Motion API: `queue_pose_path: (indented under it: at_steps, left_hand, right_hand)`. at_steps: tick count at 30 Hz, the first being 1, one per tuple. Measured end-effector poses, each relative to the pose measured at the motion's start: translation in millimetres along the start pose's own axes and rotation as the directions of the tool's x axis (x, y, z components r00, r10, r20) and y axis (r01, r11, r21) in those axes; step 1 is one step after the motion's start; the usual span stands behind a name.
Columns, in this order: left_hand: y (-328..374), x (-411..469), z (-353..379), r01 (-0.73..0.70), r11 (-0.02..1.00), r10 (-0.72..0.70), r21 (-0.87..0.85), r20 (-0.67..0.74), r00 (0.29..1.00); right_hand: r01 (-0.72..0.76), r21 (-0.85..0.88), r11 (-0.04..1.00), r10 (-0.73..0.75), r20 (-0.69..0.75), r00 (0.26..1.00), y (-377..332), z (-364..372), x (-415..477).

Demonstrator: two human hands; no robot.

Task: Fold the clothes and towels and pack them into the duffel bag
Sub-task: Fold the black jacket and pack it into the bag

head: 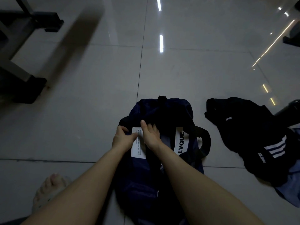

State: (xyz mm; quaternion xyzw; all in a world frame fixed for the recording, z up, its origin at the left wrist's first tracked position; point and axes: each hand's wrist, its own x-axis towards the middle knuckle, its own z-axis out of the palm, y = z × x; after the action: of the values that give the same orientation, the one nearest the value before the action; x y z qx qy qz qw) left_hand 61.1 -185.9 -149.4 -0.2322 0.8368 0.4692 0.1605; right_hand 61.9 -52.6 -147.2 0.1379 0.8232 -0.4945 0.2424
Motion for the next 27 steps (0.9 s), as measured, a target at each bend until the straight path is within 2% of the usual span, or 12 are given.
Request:
queue_pose_path:
  at_steps: [5, 8, 9, 11, 13, 14, 15, 17, 19, 23, 27]
  left_hand:
    - [-1, 1, 1, 0.000, 0.999, 0.001, 0.037, -0.009, 1.000]
    - [5, 0, 3, 0.040, 0.999, -0.040, 0.010, -0.036, 0.999]
    - [6, -1, 4, 0.050, 0.999, -0.050, -0.002, -0.045, 0.998]
    - [8, -4, 7, 0.048, 0.999, -0.048, -0.012, -0.055, 0.997]
    - [12, -9, 10, 0.012, 1.000, -0.012, 0.001, -0.078, 0.997]
    - [14, -10, 12, -0.027, 0.999, 0.031, 0.039, -0.110, 0.993]
    - [15, -11, 15, -0.076, 0.992, 0.090, 0.102, -0.147, 0.985]
    - [16, -10, 19, -0.182, 0.956, 0.226, 0.231, -0.177, 0.958]
    - [16, -8, 23, -0.262, 0.910, 0.310, 0.321, -0.108, 0.944]
    - [12, 7, 24, -0.243, 0.890, 0.252, 0.384, 0.029, 0.967]
    - [17, 22, 19, -0.159, 0.912, 0.138, 0.378, 0.082, 0.987]
  right_hand:
    - [0.055, 0.100, 0.993, -0.055, 0.002, 0.998, 4, -13, -5]
    - [0.205, -0.058, 0.977, -0.213, -0.206, 0.955, 3, -30, -22]
    - [0.282, -0.153, 0.947, -0.316, -0.287, 0.904, 1, -37, -30]
    - [0.367, -0.384, 0.847, -0.515, -0.419, 0.748, -3, -54, -43]
    - [0.315, -0.601, 0.735, -0.645, -0.475, 0.598, -4, -73, -44]
    - [0.253, -0.673, 0.695, -0.667, -0.472, 0.576, -4, -84, -41]
    - [0.186, -0.723, 0.665, -0.658, -0.450, 0.604, -2, -94, -36]
    - [0.082, -0.787, 0.611, -0.576, -0.372, 0.728, 4, -112, -27]
    - [0.036, -0.811, 0.584, -0.473, -0.304, 0.827, 12, -126, -17]
    - [0.020, -0.830, 0.558, -0.380, -0.234, 0.895, 13, -136, 5]
    - [-0.003, -0.859, 0.512, -0.331, -0.201, 0.922, 7, -139, 27]
